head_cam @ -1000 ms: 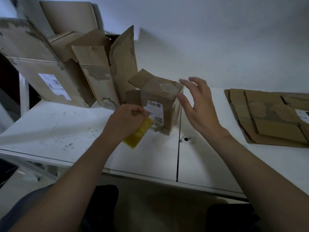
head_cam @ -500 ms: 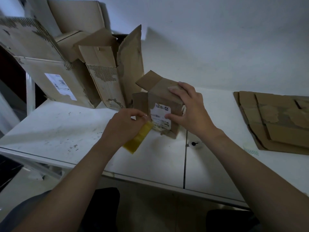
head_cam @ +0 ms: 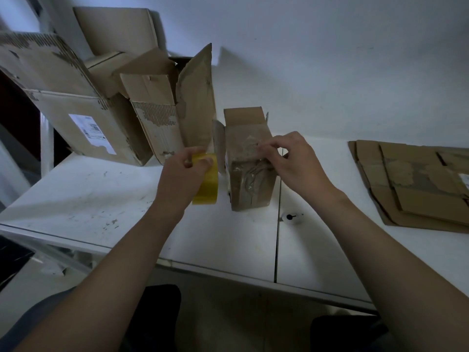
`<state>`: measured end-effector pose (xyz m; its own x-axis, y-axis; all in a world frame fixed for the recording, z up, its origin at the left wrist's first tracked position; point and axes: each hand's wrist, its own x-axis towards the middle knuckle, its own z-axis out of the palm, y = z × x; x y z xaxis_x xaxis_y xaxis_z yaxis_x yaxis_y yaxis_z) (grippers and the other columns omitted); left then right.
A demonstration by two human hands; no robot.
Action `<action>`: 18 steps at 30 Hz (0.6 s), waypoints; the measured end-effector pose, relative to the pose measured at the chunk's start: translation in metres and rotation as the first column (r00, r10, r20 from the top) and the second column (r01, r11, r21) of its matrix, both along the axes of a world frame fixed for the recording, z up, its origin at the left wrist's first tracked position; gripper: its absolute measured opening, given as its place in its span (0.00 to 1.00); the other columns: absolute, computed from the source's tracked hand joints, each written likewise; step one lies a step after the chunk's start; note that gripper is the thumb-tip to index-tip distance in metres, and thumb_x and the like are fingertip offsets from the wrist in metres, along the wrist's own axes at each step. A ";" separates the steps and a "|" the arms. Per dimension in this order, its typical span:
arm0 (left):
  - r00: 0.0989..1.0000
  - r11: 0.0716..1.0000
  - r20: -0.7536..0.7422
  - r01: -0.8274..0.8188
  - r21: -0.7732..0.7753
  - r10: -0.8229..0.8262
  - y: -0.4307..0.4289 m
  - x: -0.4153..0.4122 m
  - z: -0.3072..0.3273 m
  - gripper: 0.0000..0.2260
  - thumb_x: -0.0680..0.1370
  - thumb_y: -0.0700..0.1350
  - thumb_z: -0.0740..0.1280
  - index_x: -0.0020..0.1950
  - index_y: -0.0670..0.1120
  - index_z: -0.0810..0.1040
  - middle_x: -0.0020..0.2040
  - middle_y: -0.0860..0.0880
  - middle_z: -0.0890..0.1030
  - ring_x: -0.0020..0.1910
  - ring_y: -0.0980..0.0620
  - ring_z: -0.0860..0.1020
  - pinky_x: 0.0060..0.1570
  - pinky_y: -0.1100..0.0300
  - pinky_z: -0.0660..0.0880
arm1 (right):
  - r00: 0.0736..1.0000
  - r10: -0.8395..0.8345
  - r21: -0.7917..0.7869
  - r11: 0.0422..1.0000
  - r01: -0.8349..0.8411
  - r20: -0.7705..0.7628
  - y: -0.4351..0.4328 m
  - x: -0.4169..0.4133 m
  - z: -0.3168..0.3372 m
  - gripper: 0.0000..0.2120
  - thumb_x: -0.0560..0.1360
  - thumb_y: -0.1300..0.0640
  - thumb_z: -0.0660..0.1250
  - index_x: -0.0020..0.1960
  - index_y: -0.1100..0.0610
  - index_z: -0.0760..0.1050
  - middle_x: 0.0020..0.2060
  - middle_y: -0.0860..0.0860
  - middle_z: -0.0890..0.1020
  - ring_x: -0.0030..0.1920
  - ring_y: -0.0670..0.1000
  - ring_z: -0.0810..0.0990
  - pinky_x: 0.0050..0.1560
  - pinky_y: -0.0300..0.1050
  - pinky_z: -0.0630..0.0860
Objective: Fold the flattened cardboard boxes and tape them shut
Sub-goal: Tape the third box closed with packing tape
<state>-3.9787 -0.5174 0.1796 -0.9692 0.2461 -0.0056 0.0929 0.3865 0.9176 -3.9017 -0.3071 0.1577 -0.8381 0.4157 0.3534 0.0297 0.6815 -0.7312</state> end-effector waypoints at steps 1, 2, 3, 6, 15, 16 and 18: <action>1.000 1.000 0.000 -0.008 0.005 0.008 0.001 -0.001 0.000 0.17 0.80 0.51 0.68 0.69 0.54 0.74 0.61 0.53 0.69 0.58 0.49 0.70 0.52 0.52 0.69 | 1.000 -0.011 -0.023 1.000 0.011 -0.009 0.000 0.000 0.001 0.04 0.78 0.44 0.68 0.50 0.40 0.82 0.54 0.47 0.76 0.54 0.41 0.75 0.52 0.40 0.74; 1.000 1.000 -0.001 -0.012 0.015 0.012 0.002 -0.002 0.000 0.18 0.79 0.50 0.69 0.69 0.54 0.74 0.62 0.52 0.70 0.58 0.49 0.71 0.52 0.52 0.69 | 1.000 -0.016 -0.044 0.999 0.016 -0.009 0.000 0.002 0.003 0.02 0.77 0.46 0.69 0.49 0.40 0.81 0.54 0.46 0.75 0.55 0.41 0.75 0.54 0.41 0.75; 1.000 0.999 -0.003 -0.012 0.034 0.012 0.003 -0.002 0.000 0.18 0.79 0.50 0.69 0.69 0.54 0.75 0.63 0.52 0.70 0.58 0.48 0.71 0.52 0.52 0.70 | 1.000 -0.009 -0.064 0.998 0.009 -0.003 0.000 0.004 0.006 0.02 0.77 0.47 0.71 0.49 0.40 0.81 0.55 0.45 0.75 0.55 0.41 0.75 0.54 0.41 0.76; 1.000 0.994 0.006 0.001 0.113 -0.002 0.009 -0.001 0.000 0.17 0.79 0.46 0.69 0.68 0.54 0.75 0.64 0.51 0.71 0.60 0.48 0.72 0.52 0.52 0.70 | 0.992 0.095 -0.186 0.979 -0.079 0.077 0.002 0.014 0.020 0.11 0.74 0.46 0.74 0.55 0.41 0.79 0.54 0.48 0.77 0.43 0.47 0.81 0.40 0.43 0.82; 0.996 0.966 -0.017 0.086 0.243 -0.084 0.025 0.005 0.006 0.18 0.79 0.41 0.69 0.68 0.53 0.74 0.63 0.50 0.76 0.57 0.50 0.75 0.47 0.60 0.73 | 0.988 0.122 0.045 0.991 -0.126 0.091 0.006 0.036 0.018 0.29 0.75 0.49 0.73 0.72 0.36 0.67 0.55 0.44 0.72 0.45 0.44 0.79 0.52 0.36 0.76; 0.996 0.966 -0.005 0.088 0.241 -0.090 0.026 0.004 0.006 0.18 0.80 0.41 0.69 0.68 0.53 0.74 0.63 0.51 0.74 0.57 0.51 0.74 0.48 0.60 0.72 | 0.988 0.122 0.094 0.987 -0.131 0.097 0.004 0.037 0.014 0.30 0.76 0.51 0.73 0.72 0.35 0.65 0.55 0.45 0.70 0.45 0.45 0.79 0.53 0.38 0.78; 0.994 0.974 0.059 0.077 0.213 -0.092 0.029 0.001 0.001 0.18 0.80 0.42 0.68 0.68 0.54 0.73 0.64 0.51 0.72 0.60 0.49 0.73 0.53 0.55 0.71 | 0.984 0.116 0.219 0.965 -0.144 0.137 0.002 0.036 0.001 0.32 0.77 0.58 0.71 0.73 0.36 0.62 0.55 0.48 0.69 0.46 0.49 0.79 0.54 0.46 0.80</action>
